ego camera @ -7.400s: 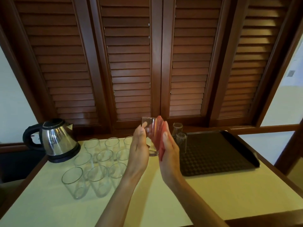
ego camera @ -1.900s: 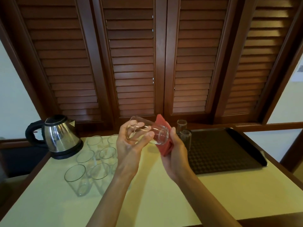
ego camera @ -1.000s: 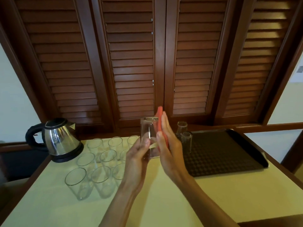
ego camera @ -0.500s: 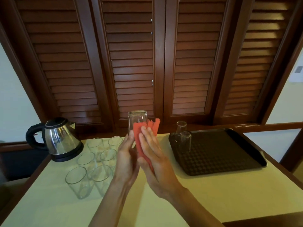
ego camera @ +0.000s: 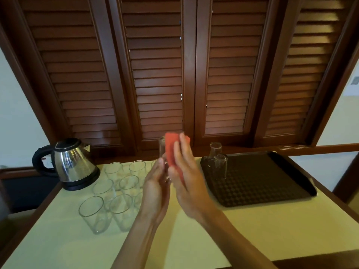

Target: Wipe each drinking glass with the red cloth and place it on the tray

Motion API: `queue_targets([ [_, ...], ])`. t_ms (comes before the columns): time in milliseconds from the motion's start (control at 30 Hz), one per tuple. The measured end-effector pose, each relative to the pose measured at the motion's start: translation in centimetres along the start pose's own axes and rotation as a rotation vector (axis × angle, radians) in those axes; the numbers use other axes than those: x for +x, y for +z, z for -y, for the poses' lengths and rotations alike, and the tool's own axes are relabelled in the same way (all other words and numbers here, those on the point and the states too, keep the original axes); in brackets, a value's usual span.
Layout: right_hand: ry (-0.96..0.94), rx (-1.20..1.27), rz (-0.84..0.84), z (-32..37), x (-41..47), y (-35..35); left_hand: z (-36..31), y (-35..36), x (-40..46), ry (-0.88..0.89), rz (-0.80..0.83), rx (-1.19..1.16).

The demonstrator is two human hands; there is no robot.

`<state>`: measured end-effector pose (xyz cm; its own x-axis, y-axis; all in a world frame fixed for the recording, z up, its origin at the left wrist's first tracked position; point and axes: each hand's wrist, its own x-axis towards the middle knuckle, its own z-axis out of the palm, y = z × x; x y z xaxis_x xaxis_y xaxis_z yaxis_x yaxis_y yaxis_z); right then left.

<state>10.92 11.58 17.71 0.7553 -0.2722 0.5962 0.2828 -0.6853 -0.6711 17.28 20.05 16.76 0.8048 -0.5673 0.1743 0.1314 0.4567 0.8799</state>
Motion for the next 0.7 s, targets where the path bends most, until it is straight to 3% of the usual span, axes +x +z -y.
queue_targets([
  [67,-0.06,0.031,0.029,-0.5,-1.7,0.7,-0.5,-0.3,0.5,-0.005,-0.012,-0.005],
  [200,0.165,0.197,-0.077,-1.0,0.5,-0.7,-0.1,0.9,-0.3,-0.043,0.024,0.021],
  [300,0.015,0.101,-0.037,-0.3,-0.3,-0.3,-0.3,1.1,-0.1,-0.045,0.048,0.078],
  [367,-0.031,0.191,-0.029,-1.0,-2.3,0.5,-1.0,0.7,0.4,-0.027,0.021,0.042],
  [467,0.15,0.443,-0.097,-1.8,-1.9,0.0,-0.7,0.5,0.5,0.014,-0.008,0.062],
  [533,0.169,0.379,-0.137,-1.2,-0.3,-0.9,-0.2,0.9,0.4,-0.002,0.021,0.149],
  [633,-0.008,0.094,-0.125,-0.3,-0.9,0.2,-0.1,0.9,1.0,-0.045,0.007,0.162],
  [700,-0.056,0.103,-0.133,-1.0,-2.2,0.8,-0.1,0.9,1.1,-0.017,0.047,0.19],
])
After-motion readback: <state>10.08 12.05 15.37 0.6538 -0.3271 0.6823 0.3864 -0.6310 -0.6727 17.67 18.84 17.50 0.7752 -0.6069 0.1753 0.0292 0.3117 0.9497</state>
